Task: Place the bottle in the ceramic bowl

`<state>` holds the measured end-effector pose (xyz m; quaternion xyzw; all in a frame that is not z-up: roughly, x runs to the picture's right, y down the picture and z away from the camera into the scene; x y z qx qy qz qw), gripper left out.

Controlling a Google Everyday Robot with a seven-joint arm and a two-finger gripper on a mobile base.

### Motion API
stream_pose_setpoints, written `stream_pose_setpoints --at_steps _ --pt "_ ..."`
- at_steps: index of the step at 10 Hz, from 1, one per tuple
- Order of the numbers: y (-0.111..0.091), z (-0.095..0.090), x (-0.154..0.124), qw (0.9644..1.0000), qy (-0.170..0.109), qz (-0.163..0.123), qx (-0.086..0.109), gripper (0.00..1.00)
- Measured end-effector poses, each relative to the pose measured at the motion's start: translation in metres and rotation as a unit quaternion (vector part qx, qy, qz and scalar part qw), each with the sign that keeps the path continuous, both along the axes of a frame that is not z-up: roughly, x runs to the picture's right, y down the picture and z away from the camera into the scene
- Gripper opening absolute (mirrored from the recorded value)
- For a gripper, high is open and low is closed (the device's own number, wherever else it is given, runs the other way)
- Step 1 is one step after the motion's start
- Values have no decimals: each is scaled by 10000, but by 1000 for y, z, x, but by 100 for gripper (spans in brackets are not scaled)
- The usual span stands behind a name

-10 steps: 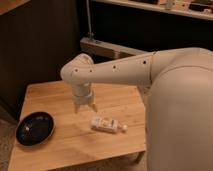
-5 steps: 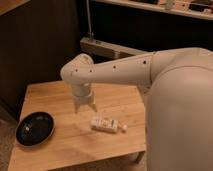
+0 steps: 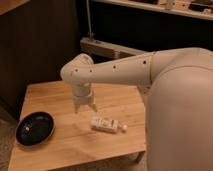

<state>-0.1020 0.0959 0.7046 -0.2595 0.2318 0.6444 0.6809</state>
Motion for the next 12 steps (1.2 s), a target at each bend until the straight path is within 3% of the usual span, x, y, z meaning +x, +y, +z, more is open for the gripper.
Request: stream_pose_setpoints --at_steps 12 --pt "-2 0 -2 9999 -86 -85 14 65"
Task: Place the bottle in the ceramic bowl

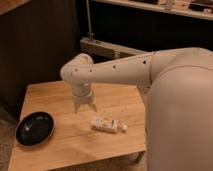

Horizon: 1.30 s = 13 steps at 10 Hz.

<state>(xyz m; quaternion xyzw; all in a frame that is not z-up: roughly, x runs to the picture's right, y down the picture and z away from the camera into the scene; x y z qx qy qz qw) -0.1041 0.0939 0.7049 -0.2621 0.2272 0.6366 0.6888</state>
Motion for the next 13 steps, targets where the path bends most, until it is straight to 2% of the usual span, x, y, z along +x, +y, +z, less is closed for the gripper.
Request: stream_pose_setpoints --at_steps 1,2,3,4,6,7,8,9,10,11,12,13 --pt "-2 -2 -6 9993 -234 -298 22 65" --pt "-1 -5 -14 9967 -516 -630 6 65" --pt "1 -9 -19 9888 -969 -1136 -36 65" --pt "3 -14 -20 9769 -1414 -1599 -84 65" --pt "6 -25 -22 9480 -2172 -2323 -150 65" --pt "7 -35 -13 9195 -2690 -2861 -198 65" --pt "8 -38 -9 9054 -2888 -3106 -205 65" --pt "10 -42 -4 8842 -3151 -3441 -212 65" --pt "10 -44 -1 8675 -3331 -3689 -213 65" --pt "11 -47 3 8526 -3484 -3889 -218 65" --pt "11 -48 5 8466 -3542 -3965 -221 65" --pt "11 -48 5 8436 -3569 -4007 -222 65"
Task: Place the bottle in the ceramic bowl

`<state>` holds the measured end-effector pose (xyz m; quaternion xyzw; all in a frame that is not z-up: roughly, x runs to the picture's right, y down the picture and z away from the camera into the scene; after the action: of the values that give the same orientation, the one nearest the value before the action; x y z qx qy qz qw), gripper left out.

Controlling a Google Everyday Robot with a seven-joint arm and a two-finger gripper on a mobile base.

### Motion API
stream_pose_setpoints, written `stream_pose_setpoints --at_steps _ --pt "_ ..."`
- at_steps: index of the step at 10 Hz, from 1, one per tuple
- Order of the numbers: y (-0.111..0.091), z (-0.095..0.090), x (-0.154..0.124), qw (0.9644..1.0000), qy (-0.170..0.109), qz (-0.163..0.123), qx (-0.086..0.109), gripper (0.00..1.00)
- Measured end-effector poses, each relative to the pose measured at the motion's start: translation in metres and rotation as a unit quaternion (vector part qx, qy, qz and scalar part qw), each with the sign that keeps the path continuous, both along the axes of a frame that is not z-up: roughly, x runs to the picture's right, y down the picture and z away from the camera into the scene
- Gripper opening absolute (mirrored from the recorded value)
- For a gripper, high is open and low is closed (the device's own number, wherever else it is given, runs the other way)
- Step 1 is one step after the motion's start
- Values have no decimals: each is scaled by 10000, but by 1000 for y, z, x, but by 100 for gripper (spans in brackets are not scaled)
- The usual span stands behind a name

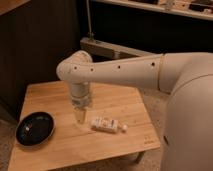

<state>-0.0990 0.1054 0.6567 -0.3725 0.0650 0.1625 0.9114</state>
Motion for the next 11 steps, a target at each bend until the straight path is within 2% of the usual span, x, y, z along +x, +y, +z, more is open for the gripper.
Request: stream_pose_setpoints --at_steps 1,3,5,8,11 --pt "3 1 0 10000 40 -10 23 65" --pt "22 5 2 9999 -93 113 77 65" --pt "58 12 26 9993 -200 279 155 65" --pt "111 18 79 9988 -157 423 210 65" --pt "118 18 83 9986 -170 450 201 65"
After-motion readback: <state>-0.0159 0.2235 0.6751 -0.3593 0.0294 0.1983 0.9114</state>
